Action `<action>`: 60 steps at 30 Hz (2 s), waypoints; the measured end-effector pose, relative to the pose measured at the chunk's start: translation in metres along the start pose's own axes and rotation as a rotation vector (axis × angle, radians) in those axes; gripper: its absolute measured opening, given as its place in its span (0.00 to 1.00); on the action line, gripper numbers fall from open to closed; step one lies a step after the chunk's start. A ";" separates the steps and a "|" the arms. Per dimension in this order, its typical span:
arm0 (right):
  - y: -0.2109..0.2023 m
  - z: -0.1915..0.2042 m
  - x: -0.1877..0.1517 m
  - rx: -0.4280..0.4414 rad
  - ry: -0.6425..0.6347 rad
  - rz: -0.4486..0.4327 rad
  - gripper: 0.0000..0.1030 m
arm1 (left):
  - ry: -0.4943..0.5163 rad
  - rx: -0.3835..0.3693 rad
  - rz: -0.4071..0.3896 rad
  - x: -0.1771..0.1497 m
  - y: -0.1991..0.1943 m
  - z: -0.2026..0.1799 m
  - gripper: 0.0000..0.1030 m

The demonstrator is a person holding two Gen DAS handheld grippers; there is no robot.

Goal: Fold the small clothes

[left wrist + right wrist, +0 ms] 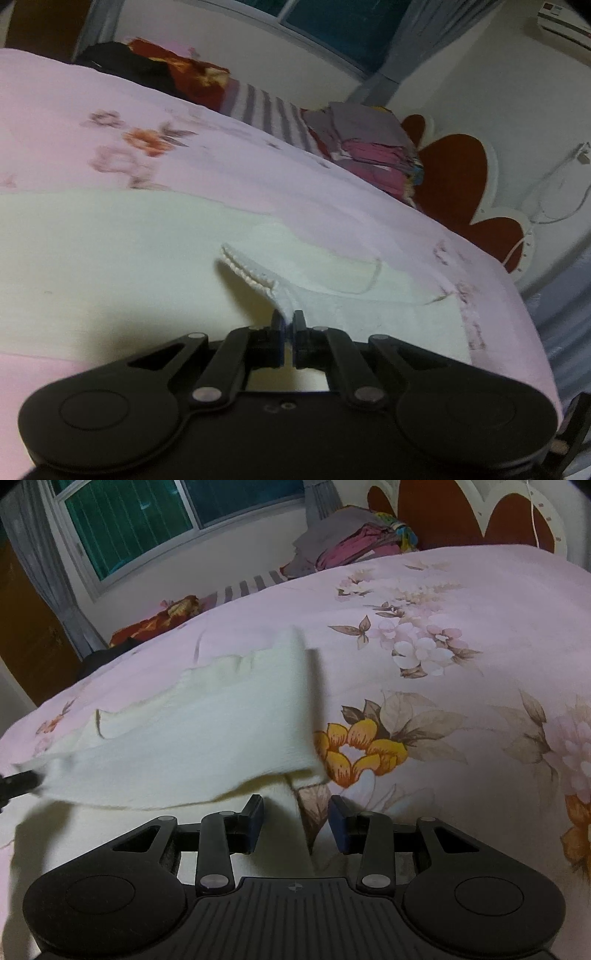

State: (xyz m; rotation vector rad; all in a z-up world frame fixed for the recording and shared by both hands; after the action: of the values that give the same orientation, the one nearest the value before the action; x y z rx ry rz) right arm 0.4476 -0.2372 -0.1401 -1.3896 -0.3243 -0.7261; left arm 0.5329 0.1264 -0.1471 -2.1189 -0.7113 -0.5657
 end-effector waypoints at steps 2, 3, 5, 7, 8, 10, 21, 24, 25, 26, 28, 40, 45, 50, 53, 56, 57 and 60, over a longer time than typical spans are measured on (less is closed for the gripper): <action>0.002 0.001 0.001 -0.009 -0.012 -0.001 0.38 | -0.009 0.011 -0.006 0.002 -0.007 0.008 0.03; 0.003 0.001 0.001 -0.015 -0.018 -0.002 0.38 | -0.014 0.014 -0.013 0.002 -0.011 0.011 0.03; 0.004 0.001 0.002 -0.023 -0.029 -0.002 0.38 | -0.016 0.018 -0.018 0.003 -0.015 0.015 0.03; 0.005 0.000 0.004 -0.029 -0.032 -0.002 0.34 | -0.023 0.020 -0.017 0.001 -0.019 0.020 0.03; 0.005 0.000 0.004 -0.037 -0.033 -0.003 0.30 | -0.024 0.022 -0.016 0.001 -0.020 0.022 0.03; 0.006 -0.004 0.005 -0.044 -0.017 0.001 0.27 | -0.028 0.024 -0.016 0.000 -0.020 0.024 0.03; -0.005 -0.008 0.007 -0.051 -0.031 -0.026 0.24 | -0.073 0.061 0.058 -0.015 -0.013 0.043 0.18; -0.031 -0.010 0.012 0.006 0.007 -0.130 0.24 | 0.023 0.181 0.007 -0.014 -0.036 0.031 0.36; -0.036 -0.008 0.014 0.032 0.021 -0.150 0.24 | 0.070 0.221 -0.024 -0.014 -0.042 0.022 0.48; -0.037 -0.003 0.015 0.054 0.017 -0.153 0.24 | 0.102 0.229 -0.044 -0.014 -0.044 0.013 0.51; -0.027 0.021 0.014 0.097 -0.026 -0.128 0.24 | 0.177 0.181 -0.017 -0.019 -0.031 -0.009 0.54; 0.020 -0.002 0.019 0.041 -0.010 -0.048 0.14 | 0.286 0.257 0.027 -0.027 0.003 0.004 0.56; 0.014 0.022 0.039 0.120 -0.079 -0.110 0.14 | 0.329 0.258 0.007 -0.017 0.017 -0.016 0.57; 0.042 0.085 0.033 0.247 -0.275 -0.050 0.14 | 0.347 0.252 0.051 -0.008 0.047 -0.018 0.57; 0.056 0.078 0.049 0.208 -0.292 -0.083 0.14 | 0.355 0.252 0.055 -0.004 0.052 -0.011 0.59; 0.085 0.034 0.086 0.084 -0.120 -0.078 0.14 | 0.374 0.254 0.061 -0.002 0.058 -0.010 0.68; 0.093 0.024 0.096 0.047 -0.095 -0.074 0.14 | 0.399 0.259 0.066 -0.004 0.062 -0.012 0.70; 0.108 0.019 0.112 0.033 -0.099 -0.052 0.14 | 0.412 0.260 0.066 -0.003 0.068 -0.013 0.75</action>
State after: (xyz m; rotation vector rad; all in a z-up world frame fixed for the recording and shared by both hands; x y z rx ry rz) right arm 0.6032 -0.2484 -0.1523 -1.3925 -0.4499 -0.6935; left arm 0.5735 0.0802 -0.1796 -1.7066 -0.4520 -0.7973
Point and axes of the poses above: each gripper's, at about its wrist camera, not at the fingertips, and y roughly the way its jaws point, z to its left, x to its top, the point moved 3 cm from there along y, roughly the way its jaws point, and after that the axes turned 10 degrees about -x, right-handed, at the moved point
